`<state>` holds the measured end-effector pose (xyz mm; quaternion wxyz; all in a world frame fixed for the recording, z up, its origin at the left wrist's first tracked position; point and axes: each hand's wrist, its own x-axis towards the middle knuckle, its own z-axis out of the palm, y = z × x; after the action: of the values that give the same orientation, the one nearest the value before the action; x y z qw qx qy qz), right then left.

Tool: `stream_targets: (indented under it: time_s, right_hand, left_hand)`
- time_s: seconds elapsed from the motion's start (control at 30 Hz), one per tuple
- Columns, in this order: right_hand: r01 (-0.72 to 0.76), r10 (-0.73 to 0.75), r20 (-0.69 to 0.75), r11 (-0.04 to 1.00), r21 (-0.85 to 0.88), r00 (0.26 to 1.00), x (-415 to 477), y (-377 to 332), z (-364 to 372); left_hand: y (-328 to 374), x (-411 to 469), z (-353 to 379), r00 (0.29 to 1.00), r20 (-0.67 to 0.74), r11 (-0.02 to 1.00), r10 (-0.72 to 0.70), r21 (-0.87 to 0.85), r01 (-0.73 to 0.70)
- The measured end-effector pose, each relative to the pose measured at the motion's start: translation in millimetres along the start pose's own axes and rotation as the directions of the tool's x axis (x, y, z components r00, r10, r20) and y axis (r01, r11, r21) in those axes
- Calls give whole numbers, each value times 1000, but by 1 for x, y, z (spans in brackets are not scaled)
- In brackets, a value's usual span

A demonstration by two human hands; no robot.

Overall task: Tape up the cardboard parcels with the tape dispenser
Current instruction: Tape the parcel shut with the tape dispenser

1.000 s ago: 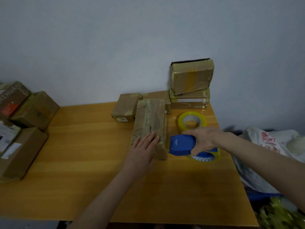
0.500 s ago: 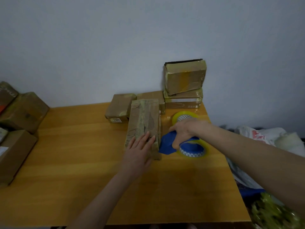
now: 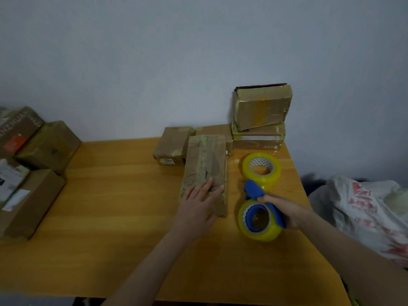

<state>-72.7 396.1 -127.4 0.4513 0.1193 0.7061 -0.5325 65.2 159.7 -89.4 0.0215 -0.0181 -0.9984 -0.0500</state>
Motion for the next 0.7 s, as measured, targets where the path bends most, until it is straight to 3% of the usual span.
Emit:
stream_targets:
  time_s: [0.07,0.13,0.2,0.27,0.33,0.43,0.57,0.7]
  right_hand:
    - [-47,48,-14,998,48,999,1,10,5]
    - [19,-33,-109,991,-132,994,0,4,6]
    - [149,-248,-177,886,-440,952,-7,-14,8]
    - [260,-459,-195,749,-610,867,-21,-35,23]
    - [369,-571,-145,683,-631,808,-36,-51,54]
    - [437,-590,-43,643,-629,806,-43,-49,110]
    - [365,-600,-151,646,-670,785,-40,-42,143]
    - [396,-585,-101,656,-642,805,-40,-44,130]
  left_hand:
    - [-1,-1,-2,999,-17,997,30,-69,-32]
    - [-3,-3,-9,997,-71,953,-4,-302,-18]
    - [-10,-5,-17,962,-191,847,-194,-528,66]
    - [-22,-5,-22,861,-283,796,-422,-571,202]
    - [-31,-1,-24,807,-176,731,-564,-560,389]
    - [-24,9,-24,783,86,569,-615,-639,517]
    - [-17,20,-20,760,147,504,-633,-667,549]
    - [-32,6,-25,802,175,391,-572,-800,454]
